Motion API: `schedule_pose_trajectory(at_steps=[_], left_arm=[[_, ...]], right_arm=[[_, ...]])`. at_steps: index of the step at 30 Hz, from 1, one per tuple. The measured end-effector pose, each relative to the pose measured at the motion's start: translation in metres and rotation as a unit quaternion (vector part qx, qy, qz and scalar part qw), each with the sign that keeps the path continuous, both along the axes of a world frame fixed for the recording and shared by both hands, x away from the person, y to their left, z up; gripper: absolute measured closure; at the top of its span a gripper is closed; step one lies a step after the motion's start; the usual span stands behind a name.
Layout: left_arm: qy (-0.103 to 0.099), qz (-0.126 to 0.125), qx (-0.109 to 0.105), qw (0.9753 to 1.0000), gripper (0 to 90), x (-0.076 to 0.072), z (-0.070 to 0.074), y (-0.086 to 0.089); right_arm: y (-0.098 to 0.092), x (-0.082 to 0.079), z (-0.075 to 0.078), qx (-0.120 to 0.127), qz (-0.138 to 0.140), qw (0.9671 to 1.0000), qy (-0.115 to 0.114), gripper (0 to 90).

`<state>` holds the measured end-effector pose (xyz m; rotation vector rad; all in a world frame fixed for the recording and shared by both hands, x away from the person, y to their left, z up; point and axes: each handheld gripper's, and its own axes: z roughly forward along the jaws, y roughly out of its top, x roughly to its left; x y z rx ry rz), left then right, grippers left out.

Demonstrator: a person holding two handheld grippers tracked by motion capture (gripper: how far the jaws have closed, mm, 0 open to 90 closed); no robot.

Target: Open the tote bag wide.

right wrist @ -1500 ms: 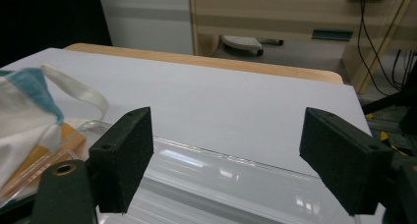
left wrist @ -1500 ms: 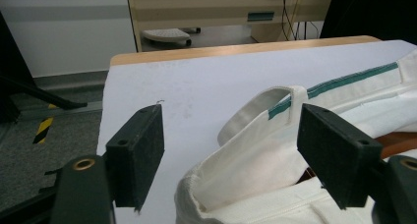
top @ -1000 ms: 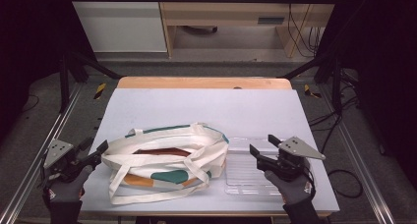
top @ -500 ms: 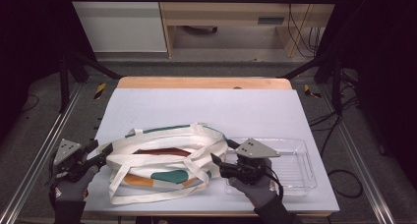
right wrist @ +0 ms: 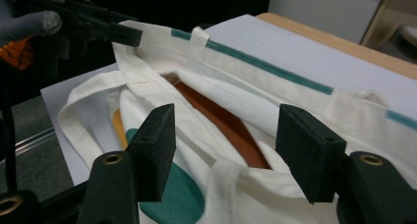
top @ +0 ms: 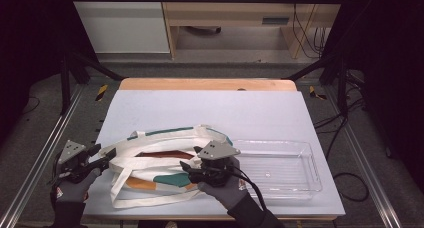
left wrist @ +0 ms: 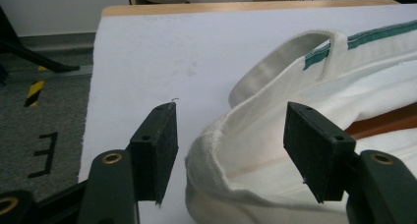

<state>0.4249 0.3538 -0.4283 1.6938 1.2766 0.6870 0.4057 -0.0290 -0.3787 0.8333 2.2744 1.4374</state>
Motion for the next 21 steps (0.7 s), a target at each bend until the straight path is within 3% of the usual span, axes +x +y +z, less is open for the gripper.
schedule_pose_trajectory(at_steps=[3,6,9,12,18,21], left_arm=[[0.022,-0.007,-0.002,0.9997,42.6,0.006,-0.004,-0.001],[0.038,-0.003,0.034,0.9987,46.6,0.011,-0.008,-0.005],[0.047,0.005,0.048,0.9977,55.3,0.012,-0.009,-0.006],[0.053,0.009,0.047,0.9975,66.9,0.012,-0.009,-0.004],[0.061,0.007,0.041,0.9973,72.6,0.012,-0.01,-0.002],[0.064,0.004,0.037,0.9973,74.1,0.011,-0.01,-0.002]], right_arm=[[0.011,0.0,-0.007,-0.014,0.011,0.9998,0.009,38.1],[0.018,0.0,-0.011,-0.023,0.013,0.9996,0.009,37.2],[0.027,0.002,-0.018,-0.03,0.016,0.9993,0.012,36.4],[0.039,0.006,-0.028,-0.045,0.015,0.9988,0.016,36.4],[0.044,0.01,-0.037,-0.065,0.005,0.9977,0.017,40.7],[0.044,0.011,-0.042,-0.074,0.0,0.997,0.023,50.7]])
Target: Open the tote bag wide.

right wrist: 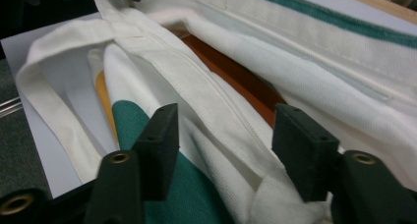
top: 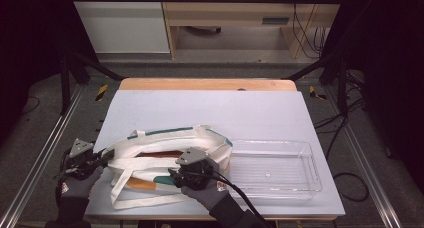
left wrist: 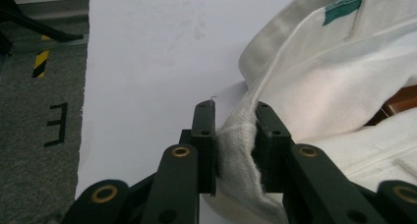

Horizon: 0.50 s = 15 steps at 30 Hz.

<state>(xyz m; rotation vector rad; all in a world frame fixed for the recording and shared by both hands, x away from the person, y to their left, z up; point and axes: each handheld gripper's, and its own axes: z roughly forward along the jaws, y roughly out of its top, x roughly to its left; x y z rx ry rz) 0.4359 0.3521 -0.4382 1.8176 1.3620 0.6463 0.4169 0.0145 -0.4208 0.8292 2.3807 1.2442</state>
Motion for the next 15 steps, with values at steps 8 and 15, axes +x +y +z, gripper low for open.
schedule_pose_trajectory(at_steps=[8,15], left_arm=[[-0.001,0.002,-0.01,0.9999,75.0,-0.003,0.001,0.0],[0.0,0.014,-0.013,0.9998,75.2,-0.005,0.001,-0.003]], right_arm=[[-0.003,0.0,-0.002,0.005,-0.002,0.9998,0.019,84.6],[-0.009,-0.013,0.001,0.018,0.026,0.9987,0.039,86.5]])
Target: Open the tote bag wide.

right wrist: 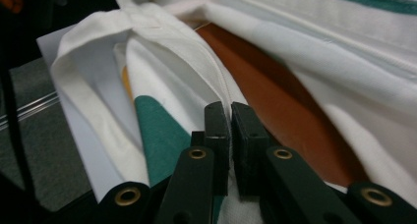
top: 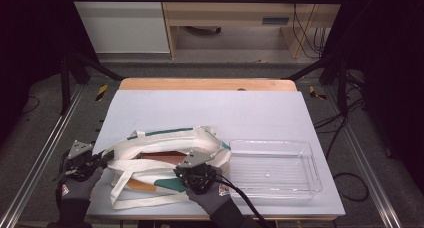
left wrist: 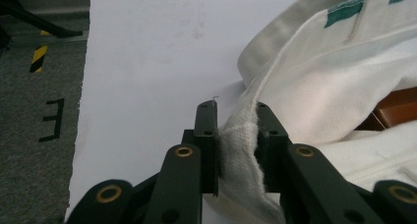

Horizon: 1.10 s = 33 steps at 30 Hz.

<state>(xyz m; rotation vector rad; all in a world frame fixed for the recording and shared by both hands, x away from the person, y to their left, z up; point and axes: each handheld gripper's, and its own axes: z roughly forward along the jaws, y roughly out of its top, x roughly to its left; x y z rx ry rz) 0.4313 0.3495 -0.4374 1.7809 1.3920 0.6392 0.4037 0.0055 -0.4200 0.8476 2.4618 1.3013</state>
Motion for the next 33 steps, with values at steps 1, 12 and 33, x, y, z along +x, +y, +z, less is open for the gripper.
schedule_pose_trajectory(at_steps=[1,12,33], left_arm=[[-0.001,0.0,-0.001,1.0,75.1,0.0,0.0,0.0],[-0.051,-0.009,-0.022,0.9984,56.8,-0.009,0.016,0.0],[-0.05,-0.147,0.043,0.9869,49.1,0.004,0.019,-0.079]], right_arm=[[-0.001,-0.003,-0.002,0.001,0.003,1.0,0.005,86.5],[-0.004,-0.013,-0.032,0.004,-0.001,0.9995,0.032,82.6],[-0.008,-0.017,-0.023,0.029,-0.006,0.9995,0.015,59.4]])
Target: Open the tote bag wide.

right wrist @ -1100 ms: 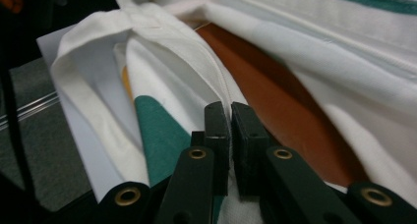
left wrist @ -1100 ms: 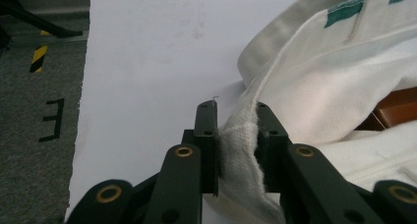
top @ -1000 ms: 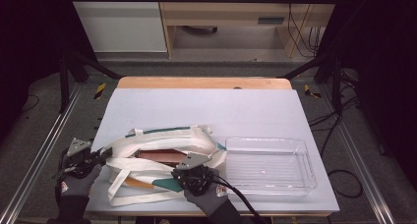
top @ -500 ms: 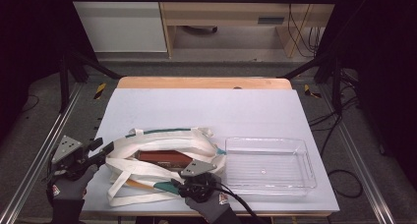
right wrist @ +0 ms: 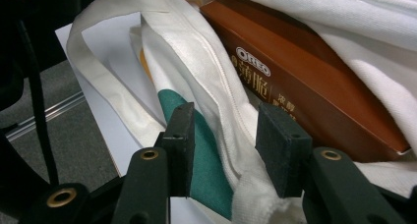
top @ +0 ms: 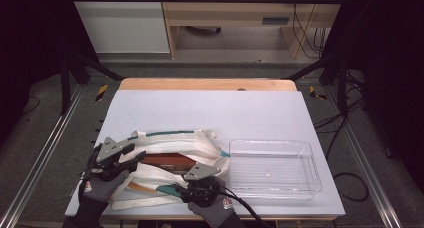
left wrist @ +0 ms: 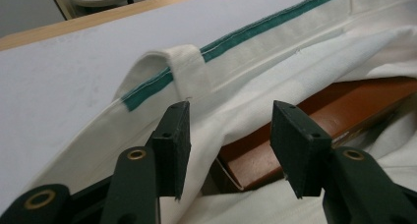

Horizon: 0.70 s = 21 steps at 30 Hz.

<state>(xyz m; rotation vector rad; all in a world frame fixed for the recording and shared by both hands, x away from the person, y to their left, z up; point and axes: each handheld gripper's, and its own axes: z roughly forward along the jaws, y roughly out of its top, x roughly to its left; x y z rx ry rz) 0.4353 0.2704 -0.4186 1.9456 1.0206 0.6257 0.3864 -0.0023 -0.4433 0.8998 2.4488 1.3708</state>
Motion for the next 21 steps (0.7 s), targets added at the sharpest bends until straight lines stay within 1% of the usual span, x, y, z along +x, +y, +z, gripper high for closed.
schedule_pose_trajectory(at_steps=[2,4,6,7,8,9,10,11,12,14,16,17,19,21], left_arm=[[0.004,0.0,0.009,1.0,48.6,0.005,-0.003,-0.004],[0.012,0.001,0.014,0.9998,48.4,0.009,-0.007,-0.004],[0.021,0.003,0.015,0.9997,49.4,0.012,-0.01,-0.003],[0.026,0.002,0.012,0.9996,53.9,0.013,-0.012,-0.003],[0.026,0.003,0.014,0.9995,53.9,0.013,-0.013,-0.003],[0.028,0.0,0.018,0.9994,56.2,0.014,-0.013,-0.003],[0.03,-0.001,0.019,0.9994,62.9,0.014,-0.013,-0.003],[0.024,0.002,0.03,0.9993,62.9,0.014,-0.013,-0.004],[0.022,0.003,0.034,0.9992,67.2,0.014,-0.012,-0.005],[0.026,0.008,0.041,0.9988,75.6,0.015,-0.011,-0.006],[0.031,0.01,0.048,0.9983,81.5,0.016,-0.009,-0.007],[0.031,0.013,0.048,0.9983,84.9,0.016,-0.007,-0.008],[0.034,0.017,0.048,0.9981,86.8,0.019,-0.003,-0.008],[0.033,0.027,0.038,0.9984,88.0,0.023,0.0,-0.008]], right_arm=[[0.002,0.001,-0.001,-0.002,0.0,1.0,0.0,59.3],[0.003,0.001,-0.002,-0.005,0.0,1.0,0.001,59.3],[0.005,0.003,-0.004,-0.006,0.001,1.0,0.003,59.4],[0.007,0.004,-0.006,-0.012,0.001,0.9999,0.002,59.9],[0.007,0.004,-0.006,-0.012,0.001,0.9999,0.002,59.9],[0.008,0.004,-0.007,-0.015,0.0,0.9999,0.003,60.7],[0.009,0.004,-0.008,-0.02,-0.004,0.9998,0.001,63.9],[0.009,0.004,-0.008,-0.02,-0.004,0.9998,0.001,63.9],[0.009,0.004,-0.008,-0.024,-0.004,0.9997,-0.001,66.6],[0.009,0.004,-0.008,-0.028,-0.003,0.9996,-0.001,72.8],[0.007,0.005,-0.009,-0.028,-0.001,0.9996,0.002,78.5],[0.006,0.005,-0.009,-0.025,0.0,0.9997,0.004,80.7],[0.005,0.005,-0.009,-0.026,0.003,0.9996,0.01,83.9],[0.006,0.004,-0.01,-0.033,0.007,0.9994,0.011,85.5]])
